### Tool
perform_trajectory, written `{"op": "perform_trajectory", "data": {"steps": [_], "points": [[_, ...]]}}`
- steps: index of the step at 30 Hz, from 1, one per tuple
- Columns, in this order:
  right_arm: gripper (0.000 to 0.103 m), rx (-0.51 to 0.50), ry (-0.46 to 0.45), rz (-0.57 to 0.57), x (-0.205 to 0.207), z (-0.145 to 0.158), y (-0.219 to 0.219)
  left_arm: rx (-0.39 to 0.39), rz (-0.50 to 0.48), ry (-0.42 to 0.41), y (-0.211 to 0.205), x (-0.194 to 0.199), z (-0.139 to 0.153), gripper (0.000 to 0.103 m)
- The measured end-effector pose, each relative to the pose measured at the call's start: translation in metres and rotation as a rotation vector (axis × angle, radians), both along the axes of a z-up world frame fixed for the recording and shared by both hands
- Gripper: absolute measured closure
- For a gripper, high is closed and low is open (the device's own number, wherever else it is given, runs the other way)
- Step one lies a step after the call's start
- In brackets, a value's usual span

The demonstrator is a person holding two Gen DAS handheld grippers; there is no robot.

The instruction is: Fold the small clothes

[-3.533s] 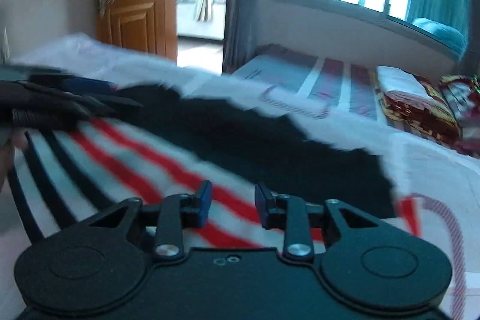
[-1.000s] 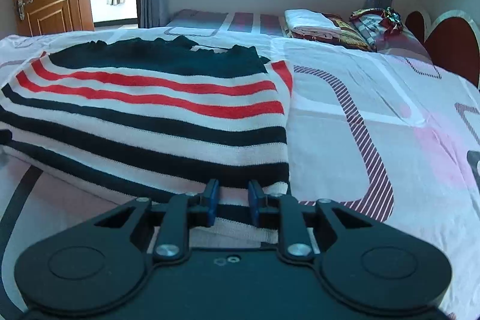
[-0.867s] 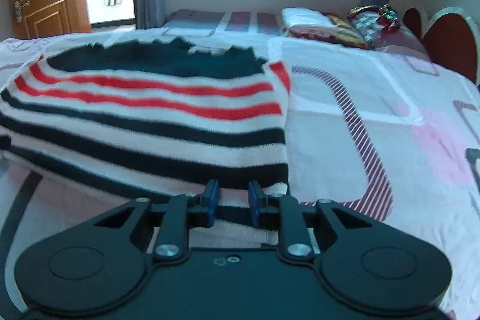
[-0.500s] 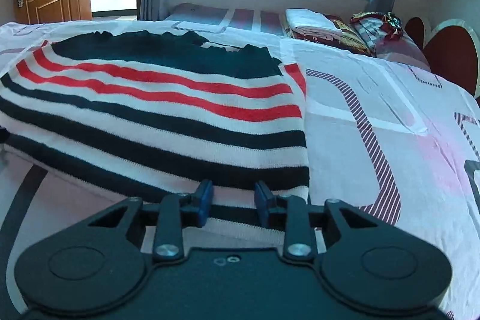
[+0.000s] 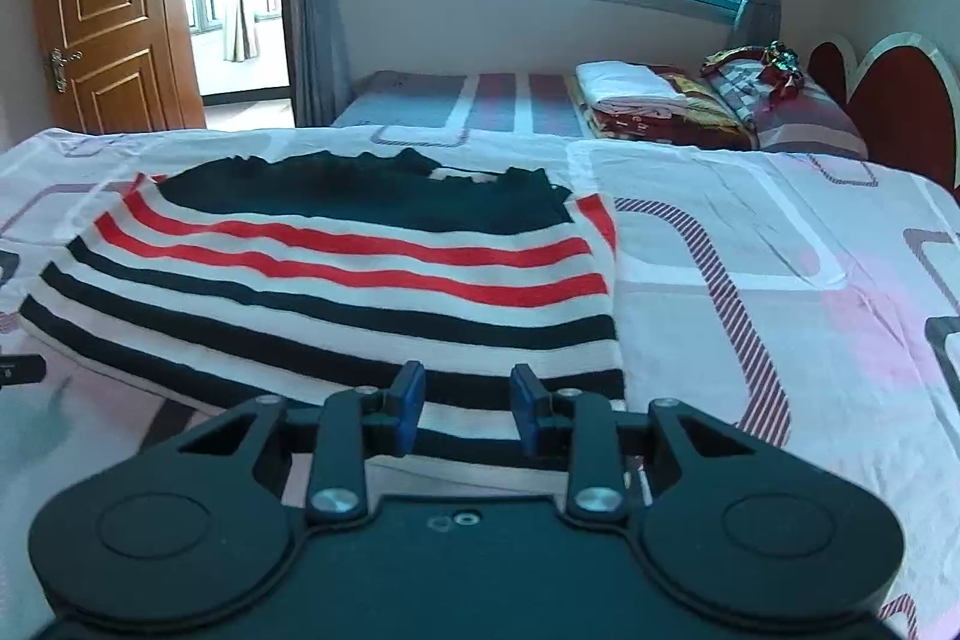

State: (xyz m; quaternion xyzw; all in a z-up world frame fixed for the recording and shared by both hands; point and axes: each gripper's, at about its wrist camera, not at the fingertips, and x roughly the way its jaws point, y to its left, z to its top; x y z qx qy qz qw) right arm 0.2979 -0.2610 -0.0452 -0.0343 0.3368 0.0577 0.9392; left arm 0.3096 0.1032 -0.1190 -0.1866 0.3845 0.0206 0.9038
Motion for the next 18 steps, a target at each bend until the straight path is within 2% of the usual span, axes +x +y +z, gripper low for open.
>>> {"op": "perform_trajectory", "data": {"steps": [4, 6, 8, 11, 14, 18], "points": [[0.072, 0.017, 0.008, 0.007, 0.002, -0.001, 0.006, -0.306, 0.144, -0.044, 0.03, 0.004, -0.015, 0.033], [0.072, 0.029, 0.01, 0.012, 0.004, -0.001, 0.008, -0.406, 0.186, -0.069, 0.038, 0.008, -0.024, 0.033], [0.072, 0.052, 0.012, 0.016, 0.008, -0.002, 0.009, -0.47, 0.218, -0.11, 0.043, 0.012, -0.033, 0.033], [0.072, 0.095, 0.02, 0.013, 0.02, -0.002, 0.013, -0.501, 0.248, -0.144, 0.045, 0.019, -0.04, 0.033], [0.088, 0.163, 0.025, 0.022, 0.039, -0.005, 0.016, -0.519, 0.276, -0.158, 0.047, 0.031, -0.042, 0.033], [0.096, 0.192, 0.035, 0.052, 0.062, -0.011, 0.03, -0.521, 0.306, -0.16, 0.051, 0.055, -0.04, 0.034]]}}
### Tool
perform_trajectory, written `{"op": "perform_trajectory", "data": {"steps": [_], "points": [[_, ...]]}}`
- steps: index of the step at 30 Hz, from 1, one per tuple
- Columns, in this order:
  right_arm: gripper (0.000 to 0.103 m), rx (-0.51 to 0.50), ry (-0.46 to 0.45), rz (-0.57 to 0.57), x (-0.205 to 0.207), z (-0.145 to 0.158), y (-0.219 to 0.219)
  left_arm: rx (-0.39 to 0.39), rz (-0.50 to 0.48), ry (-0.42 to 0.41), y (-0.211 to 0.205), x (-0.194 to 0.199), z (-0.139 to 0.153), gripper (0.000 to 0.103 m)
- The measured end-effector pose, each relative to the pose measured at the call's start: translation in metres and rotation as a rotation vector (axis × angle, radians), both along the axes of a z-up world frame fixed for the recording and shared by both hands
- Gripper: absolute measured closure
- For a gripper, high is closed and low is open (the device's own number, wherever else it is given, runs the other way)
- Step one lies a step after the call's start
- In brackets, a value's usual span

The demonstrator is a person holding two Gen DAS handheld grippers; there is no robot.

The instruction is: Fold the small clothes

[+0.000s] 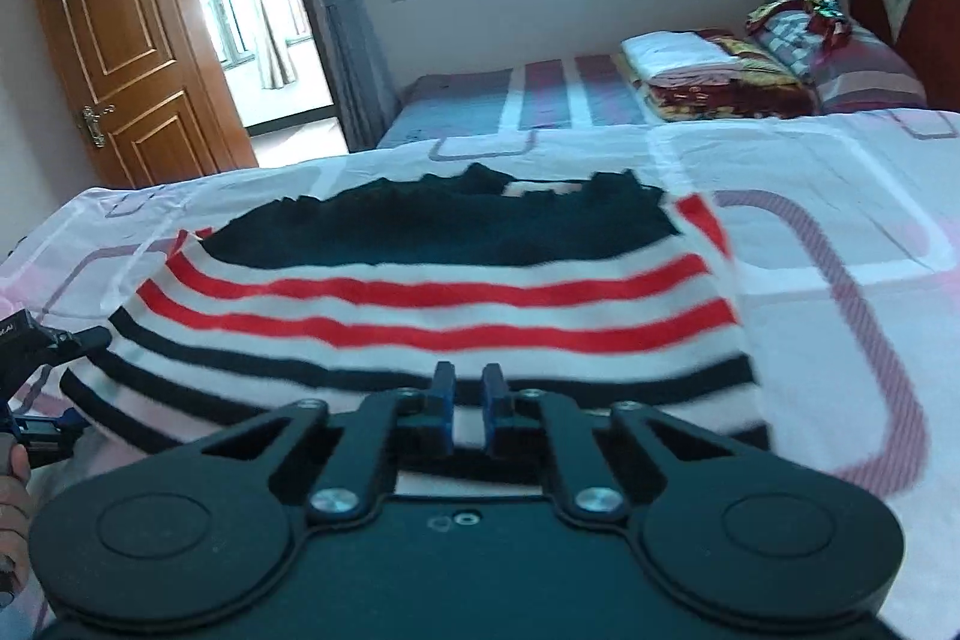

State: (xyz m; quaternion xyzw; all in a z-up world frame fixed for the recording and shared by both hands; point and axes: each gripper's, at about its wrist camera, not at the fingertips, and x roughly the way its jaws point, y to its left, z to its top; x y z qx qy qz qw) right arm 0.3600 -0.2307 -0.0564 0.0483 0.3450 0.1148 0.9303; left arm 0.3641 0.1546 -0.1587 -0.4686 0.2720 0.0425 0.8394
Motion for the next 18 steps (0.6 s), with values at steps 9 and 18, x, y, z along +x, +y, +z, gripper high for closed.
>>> {"op": "perform_trajectory", "data": {"steps": [9, 18], "points": [[0.099, 0.039, 0.038, 0.089, 0.048, -0.015, 0.038, 0.149, -0.068, 0.04, 0.0, 0.023, 0.008, 0.082], [0.103, -0.013, 0.069, 0.135, 0.051, -0.033, 0.051, -0.017, -0.021, -0.037, 0.02, -0.002, -0.016, 0.085]]}}
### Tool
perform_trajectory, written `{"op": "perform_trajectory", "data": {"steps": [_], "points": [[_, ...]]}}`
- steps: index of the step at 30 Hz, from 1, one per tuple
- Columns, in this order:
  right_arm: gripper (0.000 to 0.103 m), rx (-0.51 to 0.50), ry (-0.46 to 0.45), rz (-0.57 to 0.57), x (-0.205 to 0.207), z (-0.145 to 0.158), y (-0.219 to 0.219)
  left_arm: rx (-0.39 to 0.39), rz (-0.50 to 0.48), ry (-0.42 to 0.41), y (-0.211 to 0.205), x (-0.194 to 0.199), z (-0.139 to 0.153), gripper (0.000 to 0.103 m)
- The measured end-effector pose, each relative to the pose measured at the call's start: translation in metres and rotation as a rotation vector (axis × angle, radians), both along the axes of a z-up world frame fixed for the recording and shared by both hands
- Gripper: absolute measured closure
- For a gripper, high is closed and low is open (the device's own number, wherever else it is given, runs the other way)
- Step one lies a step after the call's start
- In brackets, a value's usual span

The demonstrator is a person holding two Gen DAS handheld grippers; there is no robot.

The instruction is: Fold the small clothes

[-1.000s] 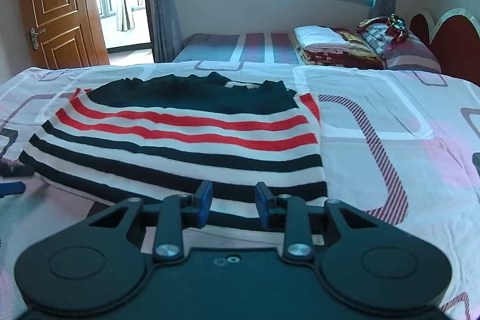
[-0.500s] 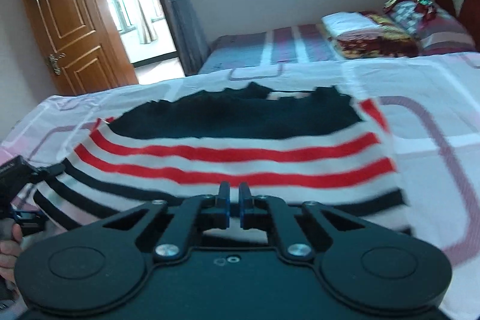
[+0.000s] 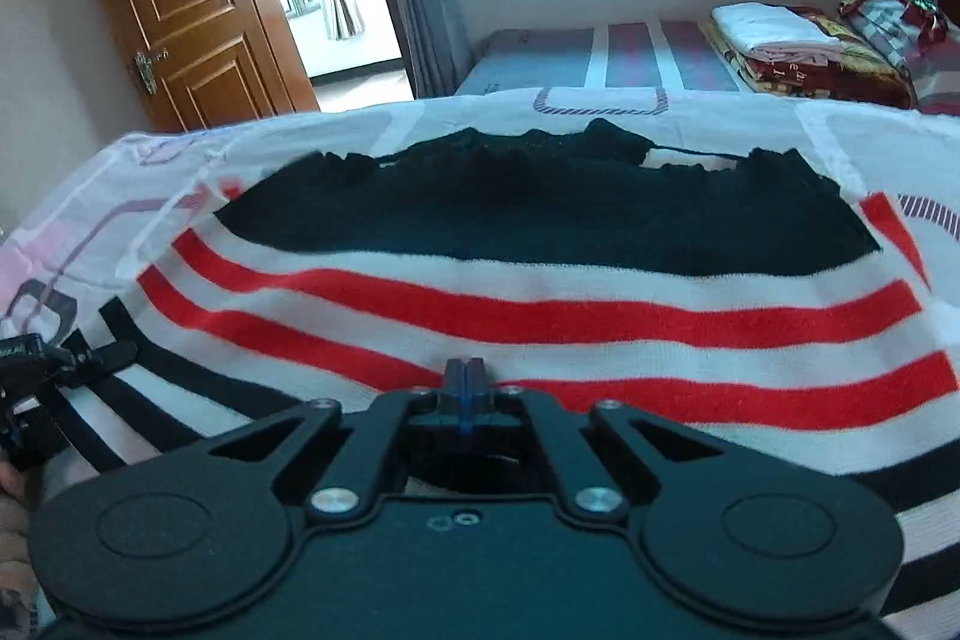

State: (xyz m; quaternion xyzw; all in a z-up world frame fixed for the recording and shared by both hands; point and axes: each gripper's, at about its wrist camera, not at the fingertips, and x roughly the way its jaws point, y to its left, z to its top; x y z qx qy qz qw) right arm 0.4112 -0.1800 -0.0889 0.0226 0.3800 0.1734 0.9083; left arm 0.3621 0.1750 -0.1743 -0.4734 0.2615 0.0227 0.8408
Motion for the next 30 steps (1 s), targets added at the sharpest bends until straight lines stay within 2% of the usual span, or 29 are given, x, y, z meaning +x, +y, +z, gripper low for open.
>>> {"op": "perform_trajectory", "data": {"steps": [2, 6, 8, 10, 14, 17, 21, 24, 26, 28, 30], "points": [[0.103, -0.017, -0.006, 0.01, -0.003, 0.001, 0.001, -0.022, -0.012, -0.001, 0.004, 0.002, 0.0, 0.085], [0.103, -0.038, -0.038, 0.032, -0.008, -0.003, 0.002, -0.127, -0.025, -0.021, 0.013, 0.005, -0.004, 0.085], [0.103, -0.045, -0.058, 0.036, -0.007, -0.006, 0.003, -0.119, -0.044, -0.041, 0.01, 0.007, -0.001, 0.085], [0.103, 0.005, -0.045, 0.014, -0.006, -0.007, -0.004, -0.119, -0.063, -0.078, 0.007, 0.007, 0.009, 0.085], [0.103, 0.081, -0.028, -0.014, -0.003, -0.011, -0.014, -0.104, -0.136, -0.151, -0.006, 0.015, 0.045, 0.085], [0.103, 0.134, -0.017, -0.04, -0.002, -0.013, -0.019, -0.042, -0.238, -0.199, -0.036, 0.026, 0.088, 0.085], [0.103, 0.213, 0.011, -0.081, -0.002, -0.016, -0.027, 0.042, -0.402, -0.229, -0.101, 0.051, 0.137, 0.085], [0.103, 0.308, 0.054, -0.112, 0.0, -0.02, -0.038, 0.079, -0.531, -0.204, -0.166, 0.072, 0.148, 0.085], [0.103, 0.472, 0.118, -0.163, -0.002, -0.021, -0.067, 0.141, -0.616, -0.157, -0.215, 0.084, 0.141, 0.085], [0.087, 0.586, 0.076, -0.339, -0.024, -0.016, -0.117, 0.179, -0.684, -0.09, -0.254, 0.091, 0.122, 0.085], [0.062, 0.689, 0.074, -0.502, -0.054, -0.015, -0.176, 0.27, -0.79, 0.005, -0.296, 0.095, 0.095, 0.084]]}}
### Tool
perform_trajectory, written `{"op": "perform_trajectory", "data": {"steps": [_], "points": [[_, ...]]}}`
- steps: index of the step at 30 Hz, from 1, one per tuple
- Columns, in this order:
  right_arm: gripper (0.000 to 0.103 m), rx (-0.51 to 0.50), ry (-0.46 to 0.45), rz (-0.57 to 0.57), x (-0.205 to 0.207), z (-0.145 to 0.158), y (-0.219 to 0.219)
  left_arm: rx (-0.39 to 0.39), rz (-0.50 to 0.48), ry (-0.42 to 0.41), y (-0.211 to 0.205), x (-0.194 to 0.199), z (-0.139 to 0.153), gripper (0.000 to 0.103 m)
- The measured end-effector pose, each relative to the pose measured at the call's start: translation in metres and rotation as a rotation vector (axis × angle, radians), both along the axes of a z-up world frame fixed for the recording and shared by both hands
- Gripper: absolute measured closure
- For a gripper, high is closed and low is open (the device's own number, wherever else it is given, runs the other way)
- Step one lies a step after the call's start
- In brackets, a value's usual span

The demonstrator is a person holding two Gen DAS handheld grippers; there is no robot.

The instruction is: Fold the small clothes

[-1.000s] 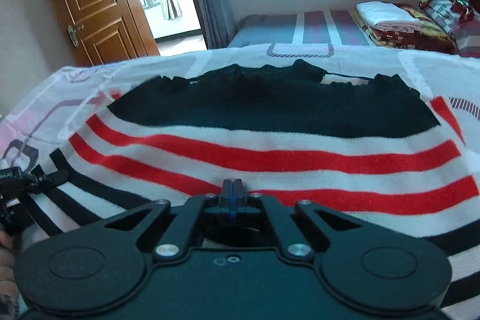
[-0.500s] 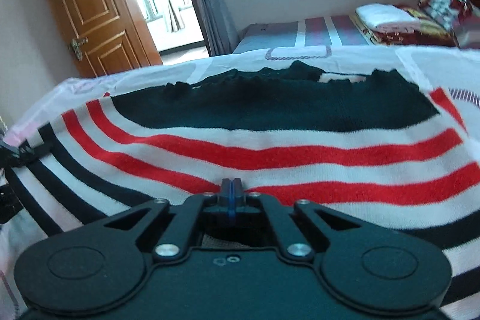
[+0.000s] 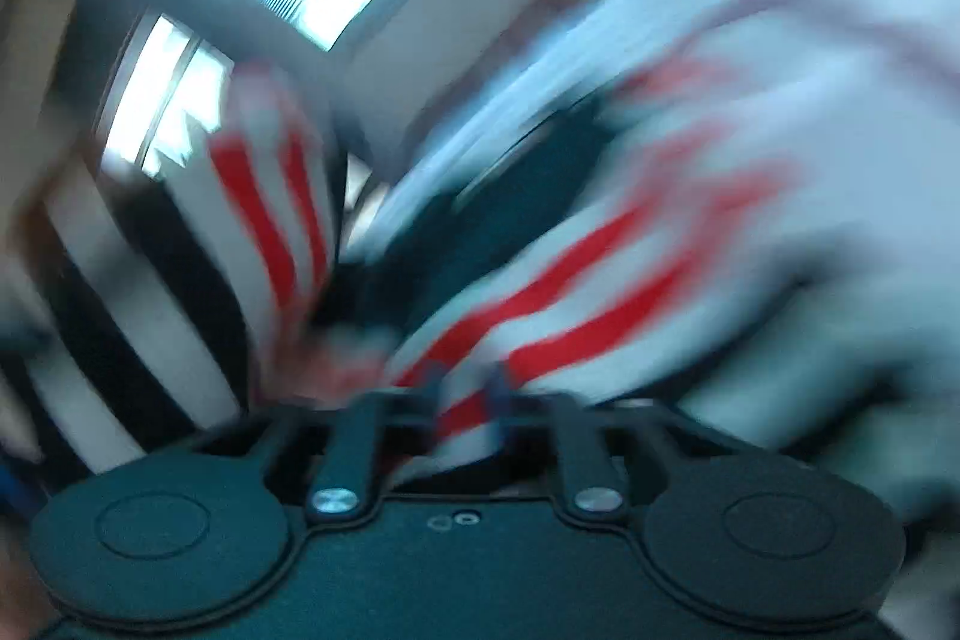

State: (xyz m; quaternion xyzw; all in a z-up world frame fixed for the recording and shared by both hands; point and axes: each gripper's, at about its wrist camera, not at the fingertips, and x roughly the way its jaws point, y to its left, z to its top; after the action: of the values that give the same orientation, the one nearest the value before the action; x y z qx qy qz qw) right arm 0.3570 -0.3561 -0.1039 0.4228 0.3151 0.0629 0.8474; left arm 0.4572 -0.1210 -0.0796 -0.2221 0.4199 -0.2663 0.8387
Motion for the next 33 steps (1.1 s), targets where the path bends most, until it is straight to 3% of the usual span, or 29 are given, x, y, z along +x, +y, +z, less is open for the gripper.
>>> {"op": "perform_trajectory", "data": {"steps": [2, 3, 4, 5, 7, 10, 13, 16, 20, 22, 24, 26, 28, 31, 33], "points": [[0.05, 0.121, -0.024, -0.062, -0.03, 0.004, -0.051, 0.128, -0.071, -0.017, -0.031, -0.009, -0.013, 0.069], [0.028, 0.131, -0.029, -0.087, -0.04, 0.008, -0.064, 0.17, -0.081, -0.091, -0.039, -0.021, -0.007, 0.059], [0.022, 0.12, -0.036, -0.116, -0.051, 0.016, -0.077, 0.157, -0.104, -0.102, -0.041, -0.029, 0.002, 0.036], [0.022, 0.12, -0.046, -0.111, -0.056, 0.022, -0.084, 0.121, -0.112, -0.111, -0.036, -0.036, 0.012, 0.031], [0.023, 0.15, -0.065, -0.07, -0.062, 0.032, -0.09, 0.071, -0.099, -0.187, -0.015, -0.064, 0.039, 0.031], [0.023, 0.162, -0.07, -0.003, -0.066, 0.039, -0.08, 0.097, 0.021, -0.285, 0.038, -0.083, 0.063, 0.031], [0.023, 0.203, -0.01, 0.093, -0.061, 0.032, -0.058, 0.212, 0.193, -0.237, 0.09, -0.062, 0.052, 0.031], [0.023, 0.211, 0.041, 0.15, -0.049, 0.022, -0.03, 0.207, 0.241, -0.12, 0.114, -0.045, 0.032, 0.031], [0.025, 0.201, 0.071, 0.159, -0.025, 0.02, -0.012, 0.176, 0.249, -0.071, 0.12, -0.042, 0.012, 0.031], [0.032, 0.135, 0.126, 0.154, -0.013, 0.021, -0.003, 0.188, 0.256, -0.062, 0.115, -0.03, 0.006, 0.031], [0.058, 0.026, 0.156, 0.154, -0.005, 0.024, 0.006, 0.192, 0.262, -0.058, 0.117, -0.023, 0.0, 0.031], [0.074, -0.124, 0.155, 0.168, 0.001, 0.029, 0.019, 0.192, 0.266, -0.085, 0.116, -0.015, -0.004, 0.031], [0.08, -0.241, 0.11, 0.192, -0.001, 0.039, 0.03, 0.169, 0.242, -0.101, 0.111, -0.007, -0.01, 0.031], [0.084, -0.457, -0.024, 0.236, -0.013, 0.063, 0.046, 0.205, 0.203, -0.111, 0.099, -0.002, -0.01, 0.032], [0.085, -0.525, -0.107, 0.239, -0.02, 0.081, 0.047, 0.225, 0.197, -0.135, 0.092, -0.003, -0.005, 0.032]]}}
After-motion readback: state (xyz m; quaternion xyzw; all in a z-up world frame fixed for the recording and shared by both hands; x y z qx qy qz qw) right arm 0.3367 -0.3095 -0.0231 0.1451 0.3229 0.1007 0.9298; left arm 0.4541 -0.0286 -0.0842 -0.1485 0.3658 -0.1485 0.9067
